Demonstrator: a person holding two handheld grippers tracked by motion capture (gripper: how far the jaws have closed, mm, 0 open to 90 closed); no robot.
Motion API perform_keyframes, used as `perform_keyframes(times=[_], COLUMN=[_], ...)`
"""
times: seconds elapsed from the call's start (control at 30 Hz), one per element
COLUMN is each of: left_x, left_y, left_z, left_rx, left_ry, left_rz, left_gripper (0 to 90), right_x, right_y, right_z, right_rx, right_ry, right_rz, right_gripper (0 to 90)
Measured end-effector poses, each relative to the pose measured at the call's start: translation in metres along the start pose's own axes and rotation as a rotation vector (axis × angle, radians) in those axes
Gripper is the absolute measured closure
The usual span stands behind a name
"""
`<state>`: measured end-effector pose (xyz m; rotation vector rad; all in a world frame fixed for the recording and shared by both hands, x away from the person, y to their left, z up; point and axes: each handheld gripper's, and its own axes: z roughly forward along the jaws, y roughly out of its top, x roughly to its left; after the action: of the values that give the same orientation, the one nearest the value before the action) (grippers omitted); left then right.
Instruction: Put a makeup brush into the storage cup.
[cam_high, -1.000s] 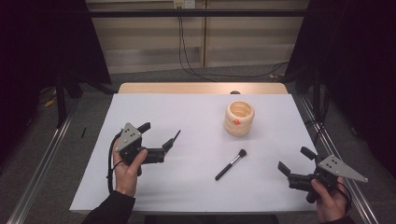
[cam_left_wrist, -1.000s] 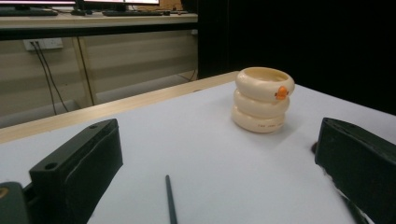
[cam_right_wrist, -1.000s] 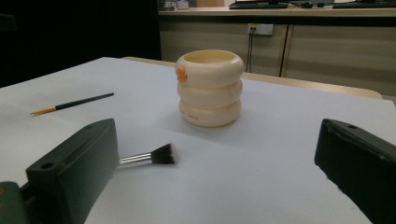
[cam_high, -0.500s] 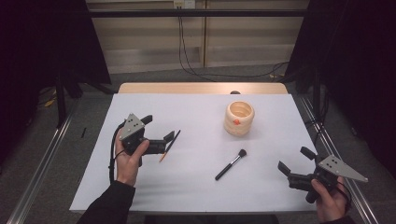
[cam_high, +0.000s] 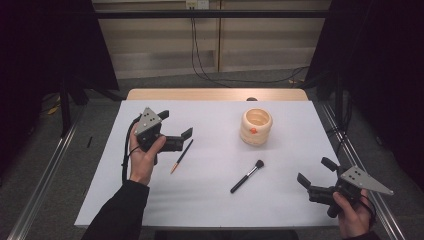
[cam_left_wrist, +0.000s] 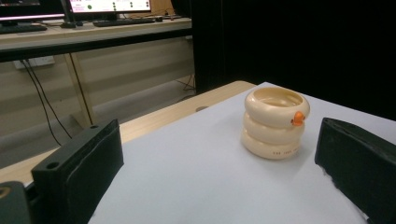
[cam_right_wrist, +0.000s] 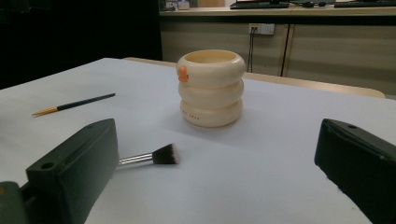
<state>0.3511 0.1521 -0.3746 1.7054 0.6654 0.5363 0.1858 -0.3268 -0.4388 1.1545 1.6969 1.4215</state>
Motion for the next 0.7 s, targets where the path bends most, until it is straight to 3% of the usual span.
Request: perform_keyframes(times=[0.1, 0.2, 0.3, 0.37, 0.4, 0.47, 0.7], left_x=[0.0, -0.004, -0.004, -0.003, 0.001, 0.003, 0.01], left_y=[0.008, 0.023, 0.025, 0.025, 0.023, 0.021, 0.018], left_z=[0.003, 0.007, 0.009, 0.012, 0.015, 0.016, 0.016], left_rx=[0.004, 0.006, 0.016, 0.032, 0.071, 0.103, 0.17], left_ry=[-0.008, -0.02, -0.016, -0.005, -0.015, -0.002, 0.007], left_rz=[-0.02, 0.007, 0.02, 0.014, 0.005, -0.002, -0.021], left_gripper=[1.4, 1.3, 1.3, 1.4, 1.5, 1.7, 1.5], right_x=[0.0, 0.0, 0.0, 0.0, 0.0, 0.0, 0.0], right_y=[0.0, 0.0, 0.0, 0.0, 0.0, 0.0, 0.0], right_z=[0.0, 0.0, 0.0, -0.001, 0.0, 0.0, 0.0], right_rx=[0.0, 0.007, 0.003, 0.004, 0.004, 0.009, 0.014], right_ry=[-0.001, 0.0, 0.0, 0.002, 0.0, 0.004, 0.005], right_rz=[0.004, 0.003, -0.001, 0.002, 0.0, 0.003, 0.006], right_gripper=[0.0, 0.0, 0.0, 0.0, 0.0, 0.0, 0.0])
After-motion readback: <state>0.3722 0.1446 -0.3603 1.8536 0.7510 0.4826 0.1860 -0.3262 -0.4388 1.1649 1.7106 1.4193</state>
